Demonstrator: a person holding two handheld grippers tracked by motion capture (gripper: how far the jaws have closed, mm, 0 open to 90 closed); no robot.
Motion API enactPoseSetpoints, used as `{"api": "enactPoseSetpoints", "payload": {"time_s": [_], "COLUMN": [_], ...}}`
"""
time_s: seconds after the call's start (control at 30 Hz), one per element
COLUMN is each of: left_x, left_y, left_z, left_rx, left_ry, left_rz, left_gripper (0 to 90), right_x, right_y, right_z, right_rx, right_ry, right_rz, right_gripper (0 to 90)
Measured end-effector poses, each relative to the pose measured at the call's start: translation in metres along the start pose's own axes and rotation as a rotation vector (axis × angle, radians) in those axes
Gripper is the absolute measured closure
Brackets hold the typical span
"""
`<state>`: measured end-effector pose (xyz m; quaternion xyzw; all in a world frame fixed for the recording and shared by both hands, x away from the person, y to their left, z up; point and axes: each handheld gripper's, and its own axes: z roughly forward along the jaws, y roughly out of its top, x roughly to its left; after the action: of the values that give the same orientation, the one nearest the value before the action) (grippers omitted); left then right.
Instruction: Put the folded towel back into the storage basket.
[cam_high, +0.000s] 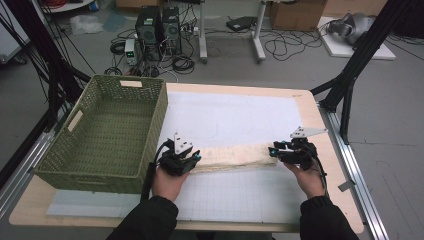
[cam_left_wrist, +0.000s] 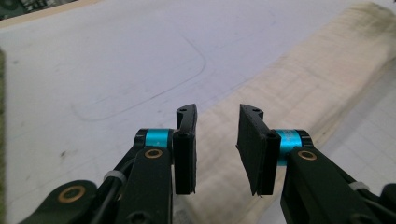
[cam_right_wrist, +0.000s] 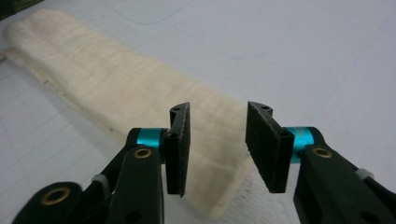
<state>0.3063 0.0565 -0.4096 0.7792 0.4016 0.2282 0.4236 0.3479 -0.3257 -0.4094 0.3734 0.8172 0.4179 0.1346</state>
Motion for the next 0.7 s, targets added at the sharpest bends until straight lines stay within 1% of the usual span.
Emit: {"api": "enactPoseSetpoints", "payload": {"time_s": [0.03,0.07,0.13,0.17,0.2,0.23,0.27,0.3,0.33,0.37,0.4,0.43,0.47,0.5,0.57,0.67,0.7], "left_x": [-0.002,-0.003,-0.004,-0.005,-0.006,-0.007,-0.009,-0.009,-0.011,-0.014,-0.017,-0.019,-0.021,-0.022,-0.025,-0.031,-0.034], "left_y": [0.002,0.004,0.009,0.011,0.014,0.018,0.021,0.024,0.027,0.031,0.034,0.039,0.042,0.044,0.051,0.061,0.065], "left_z": [0.003,0.006,0.012,0.016,0.019,0.021,0.026,0.029,0.033,0.038,0.042,0.047,0.051,0.054,0.061,0.071,0.074], "left_rx": [0.006,0.014,0.017,0.018,0.021,0.027,0.030,0.039,0.060,0.078,0.083,0.084,0.091,0.088,0.111,0.129,0.144], "left_ry": [-0.018,-0.039,-0.080,-0.112,-0.135,-0.152,-0.183,-0.204,-0.224,-0.231,-0.243,-0.266,-0.276,-0.279,-0.300,-0.330,-0.338], "left_rz": [0.010,0.016,0.027,0.034,0.046,0.066,0.086,0.097,0.112,0.133,0.154,0.167,0.178,0.178,0.192,0.227,0.247], "left_gripper": [67.7,67.7,67.7,67.5,66.9,66.0,64.6,62.7,61.1,58.4,55.8,54.0,51.6,49.8,46.7,44.9,44.8], "right_x": [0.002,0.004,0.006,0.005,0.003,0.002,0.000,-0.001,0.000,0.001,0.003,0.004,0.004,0.004,0.003,0.003,0.003], "right_y": [-0.002,-0.004,-0.010,-0.014,-0.017,-0.020,-0.022,-0.022,-0.022,-0.022,-0.021,-0.021,-0.020,-0.021,-0.021,-0.021,-0.020], "right_z": [0.003,0.006,0.014,0.018,0.021,0.021,0.021,0.020,0.020,0.020,0.020,0.020,0.020,0.020,0.020,0.022,0.022], "right_rx": [0.004,0.021,0.075,0.096,0.117,0.122,0.106,0.104,0.102,0.099,0.099,0.096,0.099,0.101,0.097,0.100,0.099], "right_ry": [0.028,0.049,0.060,0.070,0.067,0.067,0.071,0.073,0.070,0.066,0.064,0.058,0.058,0.059,0.055,0.050,0.049], "right_rz": [-0.013,-0.021,-0.028,-0.023,-0.025,-0.013,0.003,0.012,0.006,-0.004,-0.010,-0.017,-0.020,-0.019,-0.017,-0.025,-0.029], "right_gripper": [68.4,69.7,70.4,70.3,69.2,68.6,67.2,65.5,63.6,61.3,60.3,59.8,59.6,59.6,59.1,58.8,58.6]}}
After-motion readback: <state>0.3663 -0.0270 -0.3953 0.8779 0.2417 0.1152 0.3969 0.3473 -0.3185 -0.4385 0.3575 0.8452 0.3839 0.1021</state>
